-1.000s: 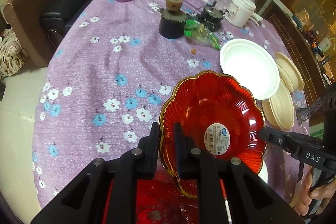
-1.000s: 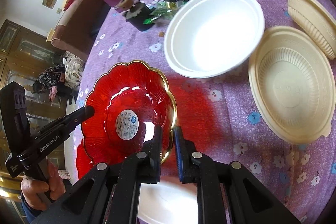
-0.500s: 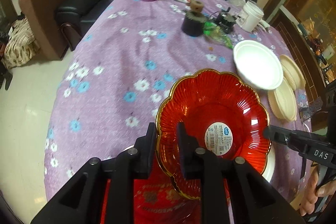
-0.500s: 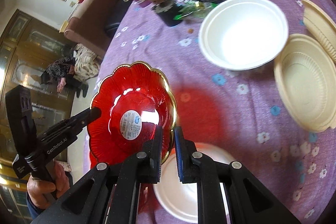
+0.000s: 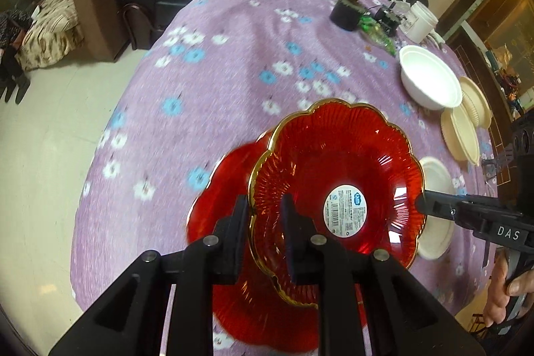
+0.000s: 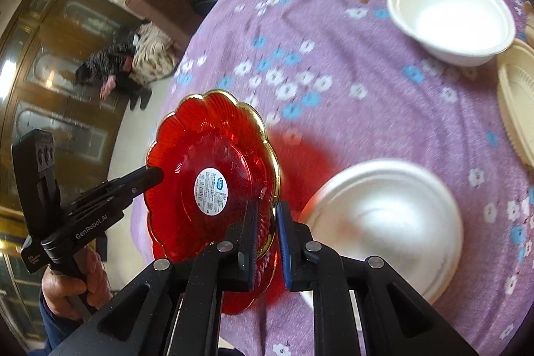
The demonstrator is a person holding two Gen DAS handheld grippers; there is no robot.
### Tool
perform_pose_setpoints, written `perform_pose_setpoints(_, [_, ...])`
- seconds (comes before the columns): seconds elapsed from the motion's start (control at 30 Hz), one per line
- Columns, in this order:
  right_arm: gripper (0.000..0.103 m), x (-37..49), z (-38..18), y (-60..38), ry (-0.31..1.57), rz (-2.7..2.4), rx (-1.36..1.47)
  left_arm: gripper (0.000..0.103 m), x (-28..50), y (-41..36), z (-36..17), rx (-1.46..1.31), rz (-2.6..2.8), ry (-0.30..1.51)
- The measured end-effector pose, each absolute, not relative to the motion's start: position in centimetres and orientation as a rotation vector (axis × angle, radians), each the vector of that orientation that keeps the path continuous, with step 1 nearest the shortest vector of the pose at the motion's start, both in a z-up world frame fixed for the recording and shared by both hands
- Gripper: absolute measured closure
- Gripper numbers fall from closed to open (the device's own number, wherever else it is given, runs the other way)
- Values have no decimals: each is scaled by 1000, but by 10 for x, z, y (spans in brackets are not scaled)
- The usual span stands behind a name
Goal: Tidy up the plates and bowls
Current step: 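Lower the smaller red plate into the large red plate and release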
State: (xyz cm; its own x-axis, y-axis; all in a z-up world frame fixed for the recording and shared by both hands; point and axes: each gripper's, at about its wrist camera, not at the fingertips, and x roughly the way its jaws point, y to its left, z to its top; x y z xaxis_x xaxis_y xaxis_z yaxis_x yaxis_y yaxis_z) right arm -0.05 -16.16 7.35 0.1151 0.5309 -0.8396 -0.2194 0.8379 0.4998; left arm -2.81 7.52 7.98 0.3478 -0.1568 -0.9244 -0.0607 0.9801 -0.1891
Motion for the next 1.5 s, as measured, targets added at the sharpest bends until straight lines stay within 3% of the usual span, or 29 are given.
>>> perform_pose_setpoints(0.73, [88,-18,44,-128,1395,554,173,85,-49,85,47,-188,-18,1274])
perform_pose_setpoints(0.97, [85,-23,47,-120,1382,546,121,76,-46,85,49,-186,-25,1268])
perform_pose_setpoints(1.07, [81,-24,50,-115,1367,544,87,75,-45,85,51,-187,-24,1262])
perform_pose_setpoints(1.5, [81,-26,60,-119,1336,553,89,74,-49,90,63,-193,-3,1233])
